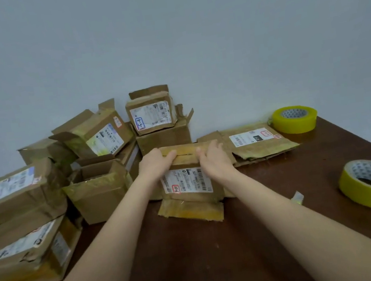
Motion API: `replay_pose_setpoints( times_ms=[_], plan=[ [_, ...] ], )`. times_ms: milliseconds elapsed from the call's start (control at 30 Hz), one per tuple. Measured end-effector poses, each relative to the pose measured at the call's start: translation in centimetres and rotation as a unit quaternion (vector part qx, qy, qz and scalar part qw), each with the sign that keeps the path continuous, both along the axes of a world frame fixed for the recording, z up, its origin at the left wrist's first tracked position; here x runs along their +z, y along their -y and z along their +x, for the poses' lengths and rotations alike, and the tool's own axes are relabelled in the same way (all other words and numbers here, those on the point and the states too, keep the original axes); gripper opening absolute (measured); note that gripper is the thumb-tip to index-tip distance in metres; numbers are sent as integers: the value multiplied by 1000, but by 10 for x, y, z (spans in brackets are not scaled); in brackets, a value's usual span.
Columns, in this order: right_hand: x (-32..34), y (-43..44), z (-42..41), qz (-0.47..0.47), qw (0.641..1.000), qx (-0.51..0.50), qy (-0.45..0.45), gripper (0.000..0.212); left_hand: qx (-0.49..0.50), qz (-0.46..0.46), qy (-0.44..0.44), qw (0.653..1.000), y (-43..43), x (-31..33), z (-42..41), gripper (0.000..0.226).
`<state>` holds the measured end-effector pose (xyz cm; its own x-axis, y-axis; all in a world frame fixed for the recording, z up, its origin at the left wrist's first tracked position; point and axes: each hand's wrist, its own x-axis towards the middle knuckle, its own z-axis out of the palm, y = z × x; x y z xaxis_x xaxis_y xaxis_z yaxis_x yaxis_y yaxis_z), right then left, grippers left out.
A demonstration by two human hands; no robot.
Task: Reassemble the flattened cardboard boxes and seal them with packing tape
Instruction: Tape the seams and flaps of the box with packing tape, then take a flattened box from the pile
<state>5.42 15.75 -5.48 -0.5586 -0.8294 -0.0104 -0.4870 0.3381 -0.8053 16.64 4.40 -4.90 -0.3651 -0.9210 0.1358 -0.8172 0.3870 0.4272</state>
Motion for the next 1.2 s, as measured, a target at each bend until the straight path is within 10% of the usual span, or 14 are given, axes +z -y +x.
replay_pose_setpoints(
  times_ms=[233, 400, 600, 800, 967, 1200],
  plan=[
    [-3, -6, -5, -22, 993, -33, 113, 36, 11, 125, -115, 985, -5, -5, 14, 59],
    [11, -19, -11, -111, 990, -66, 60, 33, 64, -19, -170, 983, -34, 9, 33, 42],
    [55, -19, -1, -260, 964, -51, 17, 23, 49, -85, -443, 891, -59, 63, 50, 26],
    [2, 13, 1, -179, 972, -27, 149, 35, 37, -91, -358, 929, -40, 10, 52, 46],
    [-47, 47, 4, 6, 997, -70, -26, 30, 29, -13, -89, 996, -30, -41, 44, 47],
    [-47, 82, 9, 82, 989, 19, -125, 33, -29, 66, 1, 997, -9, -51, 22, 67]
  ],
)
